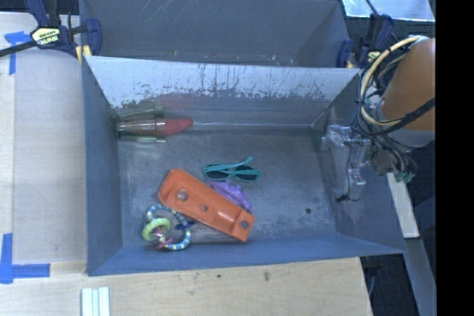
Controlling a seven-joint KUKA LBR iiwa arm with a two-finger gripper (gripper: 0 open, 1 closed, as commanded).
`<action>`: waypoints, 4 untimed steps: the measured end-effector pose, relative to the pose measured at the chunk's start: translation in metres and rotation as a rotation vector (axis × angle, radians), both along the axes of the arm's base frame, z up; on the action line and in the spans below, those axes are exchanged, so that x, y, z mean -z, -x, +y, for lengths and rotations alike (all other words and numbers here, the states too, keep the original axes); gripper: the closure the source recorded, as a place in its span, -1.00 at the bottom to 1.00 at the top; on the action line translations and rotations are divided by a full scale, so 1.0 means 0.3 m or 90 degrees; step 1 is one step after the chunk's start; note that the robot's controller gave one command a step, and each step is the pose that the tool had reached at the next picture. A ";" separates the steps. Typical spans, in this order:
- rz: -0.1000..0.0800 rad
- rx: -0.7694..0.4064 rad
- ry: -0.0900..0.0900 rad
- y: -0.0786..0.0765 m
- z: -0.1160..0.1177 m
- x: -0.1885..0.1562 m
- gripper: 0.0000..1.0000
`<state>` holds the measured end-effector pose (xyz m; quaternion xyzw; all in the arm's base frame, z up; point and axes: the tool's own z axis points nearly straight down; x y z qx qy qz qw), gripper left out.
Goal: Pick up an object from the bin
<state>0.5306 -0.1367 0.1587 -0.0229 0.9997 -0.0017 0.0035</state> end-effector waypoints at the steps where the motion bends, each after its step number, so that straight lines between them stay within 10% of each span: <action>1: 0.002 -0.147 -0.001 -0.020 0.104 0.181 -1.00; 3: 0.007 -0.176 -0.002 0.008 0.250 0.136 -1.00; 4: -0.007 -0.176 0.002 -0.063 0.302 0.083 -1.00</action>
Offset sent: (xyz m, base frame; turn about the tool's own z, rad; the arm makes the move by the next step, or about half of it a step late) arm 0.0031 0.0822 -0.0887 -0.2579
